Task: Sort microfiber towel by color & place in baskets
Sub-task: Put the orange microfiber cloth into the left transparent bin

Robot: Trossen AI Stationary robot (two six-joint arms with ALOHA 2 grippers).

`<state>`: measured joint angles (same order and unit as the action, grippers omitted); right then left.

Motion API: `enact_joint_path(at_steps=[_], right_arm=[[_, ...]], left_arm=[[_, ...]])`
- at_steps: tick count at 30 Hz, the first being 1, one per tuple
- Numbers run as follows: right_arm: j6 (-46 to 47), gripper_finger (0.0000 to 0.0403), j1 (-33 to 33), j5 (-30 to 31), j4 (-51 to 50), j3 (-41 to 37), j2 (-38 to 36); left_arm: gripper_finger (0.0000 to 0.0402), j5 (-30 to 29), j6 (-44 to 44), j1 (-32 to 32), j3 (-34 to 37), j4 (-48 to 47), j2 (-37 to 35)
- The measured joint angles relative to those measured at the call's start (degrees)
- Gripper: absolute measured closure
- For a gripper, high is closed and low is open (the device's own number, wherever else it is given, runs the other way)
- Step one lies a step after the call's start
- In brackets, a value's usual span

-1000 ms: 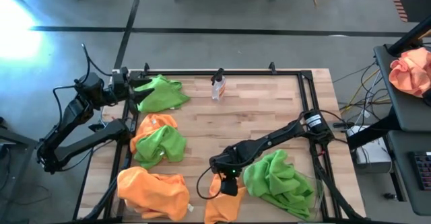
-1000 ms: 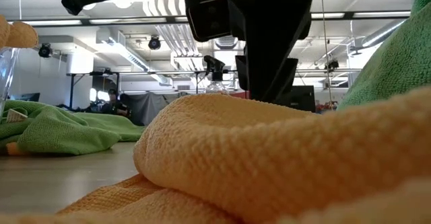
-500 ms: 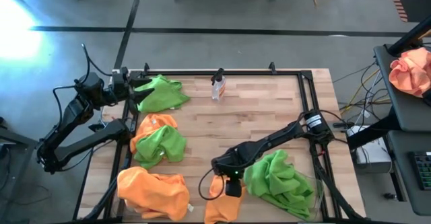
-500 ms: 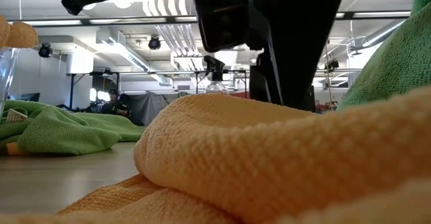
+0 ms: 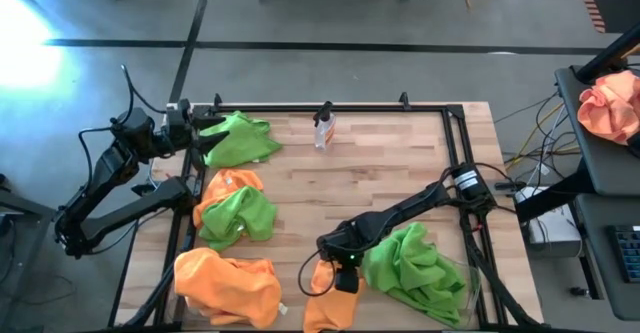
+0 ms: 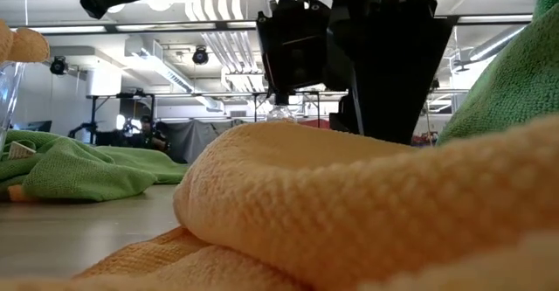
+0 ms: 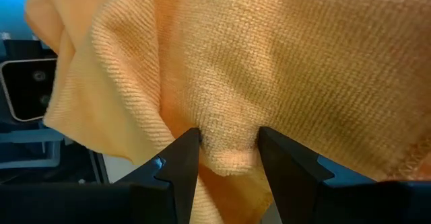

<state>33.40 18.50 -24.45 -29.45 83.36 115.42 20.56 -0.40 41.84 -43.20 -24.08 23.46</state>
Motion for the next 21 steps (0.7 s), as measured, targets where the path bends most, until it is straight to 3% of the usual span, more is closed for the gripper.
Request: enact_joint_path(at_steps=[10, 21], right_arm=[[-0.1, 0.0268, 0.0, 0.3, 0.0, -0.9, 0.0], [-0.1, 0.0340, 0.0, 0.4, 0.0, -1.1, 0.0]], left_arm=[[0.0216, 0.0, 1.4, 0.0, 0.0, 0.0, 0.1], [0.0216, 0.0, 1.4, 0.0, 0.0, 0.0, 0.1]])
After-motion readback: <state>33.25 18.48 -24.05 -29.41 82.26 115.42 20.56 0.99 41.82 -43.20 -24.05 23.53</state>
